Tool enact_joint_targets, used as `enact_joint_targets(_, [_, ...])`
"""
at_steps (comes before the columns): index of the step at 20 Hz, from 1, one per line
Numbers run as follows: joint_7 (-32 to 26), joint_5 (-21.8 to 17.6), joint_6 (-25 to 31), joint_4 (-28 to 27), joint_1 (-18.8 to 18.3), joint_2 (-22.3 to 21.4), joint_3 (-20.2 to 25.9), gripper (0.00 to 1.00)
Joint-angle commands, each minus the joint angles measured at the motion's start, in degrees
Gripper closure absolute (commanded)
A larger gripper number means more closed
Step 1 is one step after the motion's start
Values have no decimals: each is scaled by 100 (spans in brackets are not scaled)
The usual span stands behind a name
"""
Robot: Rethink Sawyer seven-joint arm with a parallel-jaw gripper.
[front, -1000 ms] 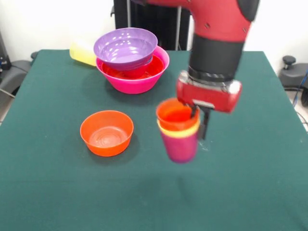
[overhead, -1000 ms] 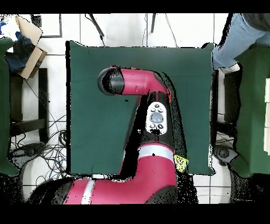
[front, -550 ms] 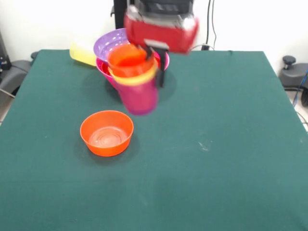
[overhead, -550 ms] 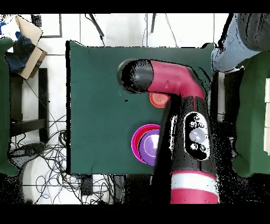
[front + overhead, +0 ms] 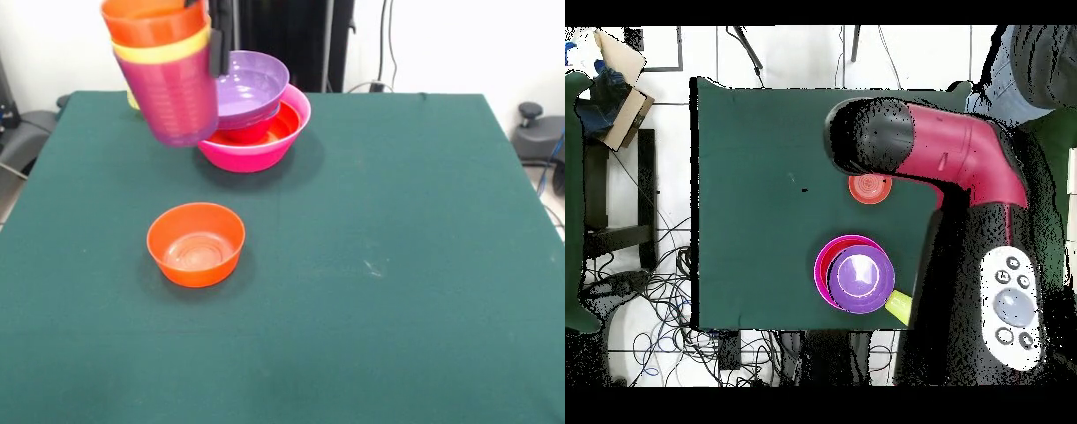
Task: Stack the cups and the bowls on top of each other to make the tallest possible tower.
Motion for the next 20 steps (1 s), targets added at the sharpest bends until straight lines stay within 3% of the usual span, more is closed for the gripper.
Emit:
enact_joint_targets(1, [-1840,-476,668,198,-146,-22,807,100])
enact_joint_targets(6, [-2044,-572,783,94,-374,-28,959,100])
enact_joint_targets(17, [-2561,-881,635,334,-1269,-235,1369,100])
enact_joint_targets(20, [-2409,-951,487,426,-1263,-153,1471,100])
